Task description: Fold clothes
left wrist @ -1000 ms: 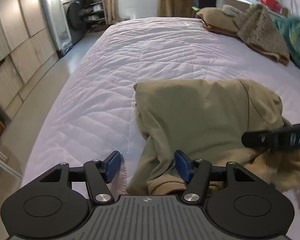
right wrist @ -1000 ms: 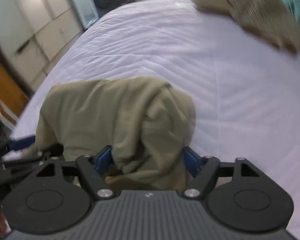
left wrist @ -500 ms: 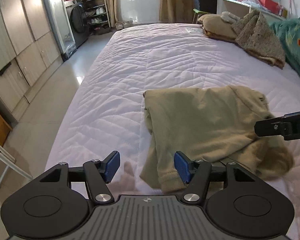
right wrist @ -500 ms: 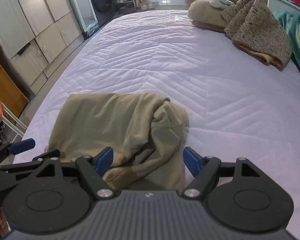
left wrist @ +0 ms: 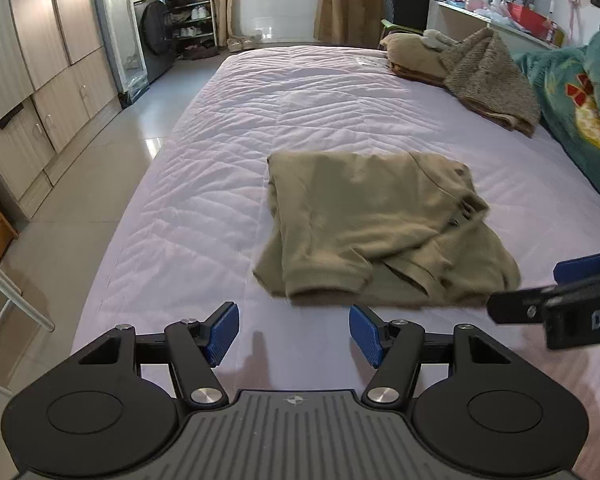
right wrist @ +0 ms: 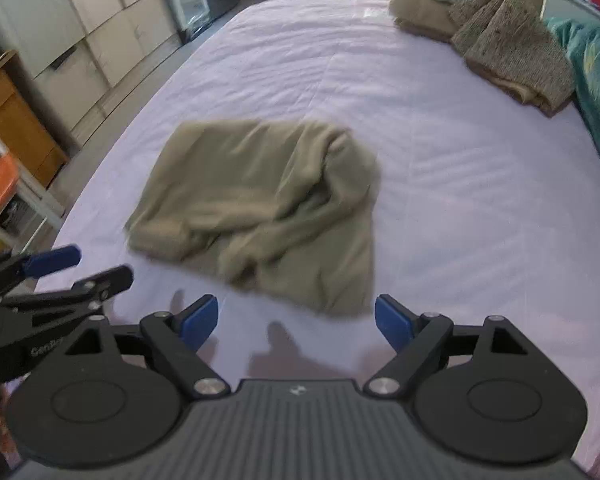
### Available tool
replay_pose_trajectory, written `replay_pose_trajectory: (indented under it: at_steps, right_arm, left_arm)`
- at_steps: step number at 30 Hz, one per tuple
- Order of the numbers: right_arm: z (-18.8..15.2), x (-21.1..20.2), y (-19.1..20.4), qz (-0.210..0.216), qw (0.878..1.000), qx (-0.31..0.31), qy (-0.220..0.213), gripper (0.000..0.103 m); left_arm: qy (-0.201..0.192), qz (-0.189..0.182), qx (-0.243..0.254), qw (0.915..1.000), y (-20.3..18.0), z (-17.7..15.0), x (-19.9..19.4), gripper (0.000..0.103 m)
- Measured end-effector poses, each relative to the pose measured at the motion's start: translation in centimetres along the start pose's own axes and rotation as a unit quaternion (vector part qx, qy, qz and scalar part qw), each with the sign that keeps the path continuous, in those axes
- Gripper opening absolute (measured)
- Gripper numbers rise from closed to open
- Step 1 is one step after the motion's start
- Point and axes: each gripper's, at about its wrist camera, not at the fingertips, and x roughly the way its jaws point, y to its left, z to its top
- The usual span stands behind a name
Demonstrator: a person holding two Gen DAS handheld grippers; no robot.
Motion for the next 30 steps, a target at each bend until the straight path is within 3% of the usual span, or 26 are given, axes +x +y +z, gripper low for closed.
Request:
replay_pose_trajectory:
  at_steps: [5,9,15,20,30]
  right_arm:
    - [-2.2,-2.0,1.0,-0.020,1.000,-0.016,0.000,0.087]
    - [-4.3,-4.2,1.7,-0.031,0.999,0.002,-0.041,0.089]
    - [-7.0,-4.0,3.2,-0.062,0.994,0.024,-0.082,0.091]
    - [-7.4,-3.8,2.7,-0.061,0.992,0.052,-0.093,0.091]
    - [-7.6,-3.3,2.5,-0.078,0.990,0.058,-0.107,0.093]
  left_arm:
    - [-0.008,-0.007,0.006,0.9999,-1.1,-1.5,-2.7,0.068]
    - [-0.026,0.004,0.004,0.9996,-1.8,-2.5,-4.9,0.069]
    - [-0.036,0.045,-0.014,0.9982,-1.0,-3.6,-6.6,0.070]
    - [-0.044,0.058,-0.036,0.9967,0.1,-3.8,-7.4,0.071]
    - [-0.068,0.065,-0.022,0.9954,-0.2,-3.8,-7.8,0.081]
